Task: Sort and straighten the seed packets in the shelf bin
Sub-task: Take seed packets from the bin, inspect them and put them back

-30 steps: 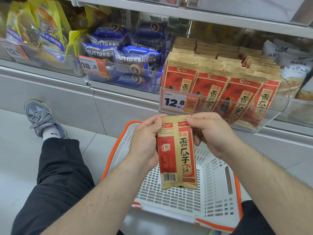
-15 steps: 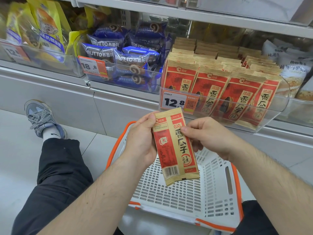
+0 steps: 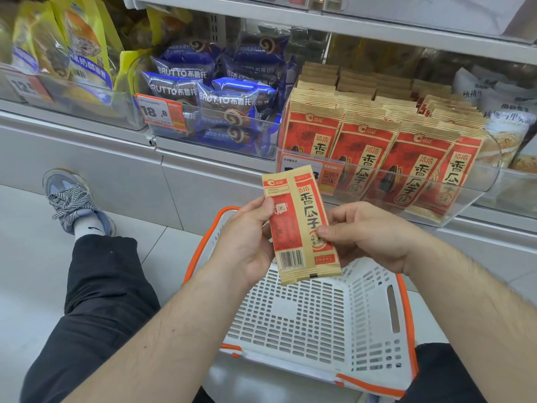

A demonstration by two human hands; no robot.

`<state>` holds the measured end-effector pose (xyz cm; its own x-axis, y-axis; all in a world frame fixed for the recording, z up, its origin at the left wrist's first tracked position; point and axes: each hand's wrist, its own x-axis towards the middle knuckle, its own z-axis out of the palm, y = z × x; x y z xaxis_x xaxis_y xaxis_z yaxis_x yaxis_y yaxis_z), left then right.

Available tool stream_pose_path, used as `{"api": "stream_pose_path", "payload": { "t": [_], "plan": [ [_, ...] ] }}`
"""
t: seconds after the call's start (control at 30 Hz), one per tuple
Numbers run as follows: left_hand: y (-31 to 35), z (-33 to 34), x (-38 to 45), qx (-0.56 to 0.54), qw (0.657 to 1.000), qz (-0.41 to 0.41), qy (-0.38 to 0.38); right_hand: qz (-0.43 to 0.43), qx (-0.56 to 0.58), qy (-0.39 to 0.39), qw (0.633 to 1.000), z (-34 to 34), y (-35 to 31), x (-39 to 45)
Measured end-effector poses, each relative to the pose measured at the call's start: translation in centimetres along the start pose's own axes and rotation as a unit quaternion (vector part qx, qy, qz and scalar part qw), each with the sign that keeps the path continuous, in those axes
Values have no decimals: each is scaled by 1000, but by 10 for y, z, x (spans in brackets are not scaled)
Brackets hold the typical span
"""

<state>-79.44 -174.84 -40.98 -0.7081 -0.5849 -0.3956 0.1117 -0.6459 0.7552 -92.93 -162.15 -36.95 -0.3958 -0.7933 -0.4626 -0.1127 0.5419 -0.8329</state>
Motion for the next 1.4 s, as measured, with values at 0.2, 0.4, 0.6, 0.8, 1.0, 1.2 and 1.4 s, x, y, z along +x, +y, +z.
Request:
{"api": "stream_pose_path", "payload": {
  "t": [0.2,0.4,0.6,0.8,1.0,1.2,1.4],
  "plan": [
    [-1,0,-7,0,1000,-22,-22,5,66,-22,998,0,1,0],
    [3,-1,-2,-26,997,-77,0,-1,126,-106,986,-7,4,0],
    [-1,-4,2,-27,995,-92,3,8,123,-96,988,-4,2,-2],
    [-17,-8,5,96,995,-36,4,-8,-181,40,983,23,-7,-6],
    [-22,-10,5,89,995,-50,-20,-26,-224,15,974,30,-7,-8],
    [-24,-12,2,145,985,-33,-89,-82,-143,129,978,27,-9,-4],
    [-30,-8,-1,174,978,-24,-112,-99,-147,143,974,30,-8,-2]
  ]
}}
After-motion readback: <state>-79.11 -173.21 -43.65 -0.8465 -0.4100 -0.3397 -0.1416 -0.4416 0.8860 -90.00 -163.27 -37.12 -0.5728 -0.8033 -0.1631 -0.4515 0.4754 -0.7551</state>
